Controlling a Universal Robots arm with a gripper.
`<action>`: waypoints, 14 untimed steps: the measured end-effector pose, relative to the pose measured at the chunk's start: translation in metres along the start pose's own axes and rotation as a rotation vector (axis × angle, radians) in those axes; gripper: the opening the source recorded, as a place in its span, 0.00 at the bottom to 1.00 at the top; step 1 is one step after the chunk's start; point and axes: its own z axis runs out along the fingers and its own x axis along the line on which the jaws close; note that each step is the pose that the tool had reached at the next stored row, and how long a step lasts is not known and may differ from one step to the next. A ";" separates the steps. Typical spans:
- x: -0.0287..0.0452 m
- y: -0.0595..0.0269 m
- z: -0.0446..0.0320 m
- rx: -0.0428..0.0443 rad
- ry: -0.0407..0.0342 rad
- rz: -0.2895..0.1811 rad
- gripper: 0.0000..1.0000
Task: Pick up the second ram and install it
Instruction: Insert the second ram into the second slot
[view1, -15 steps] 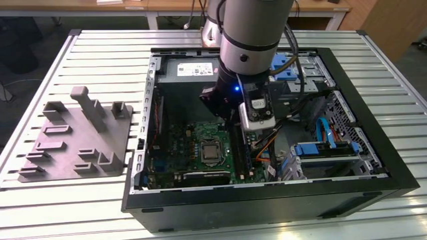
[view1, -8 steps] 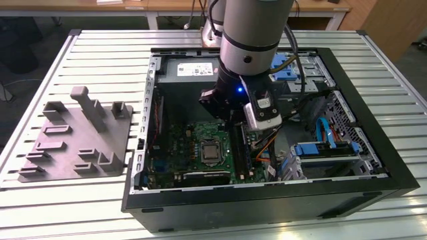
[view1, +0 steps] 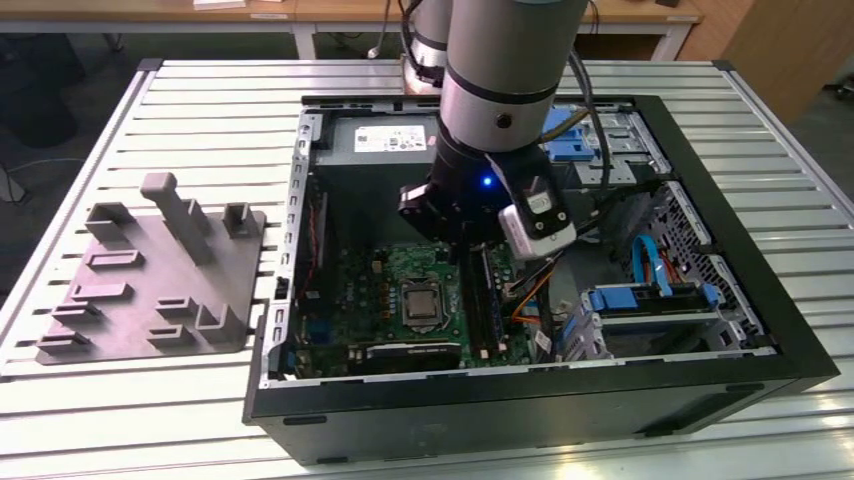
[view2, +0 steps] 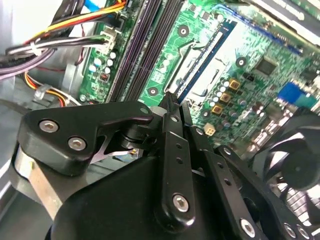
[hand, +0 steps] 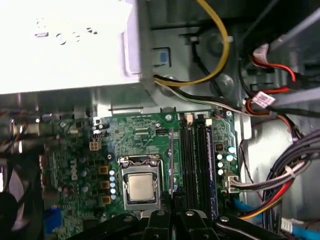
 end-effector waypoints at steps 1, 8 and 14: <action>0.0000 0.0000 0.0001 0.0003 0.0004 -0.017 0.14; -0.0011 -0.0017 0.0034 -0.0659 0.0046 -0.045 0.14; -0.0098 -0.0013 0.0113 -0.0568 0.0053 -0.045 0.14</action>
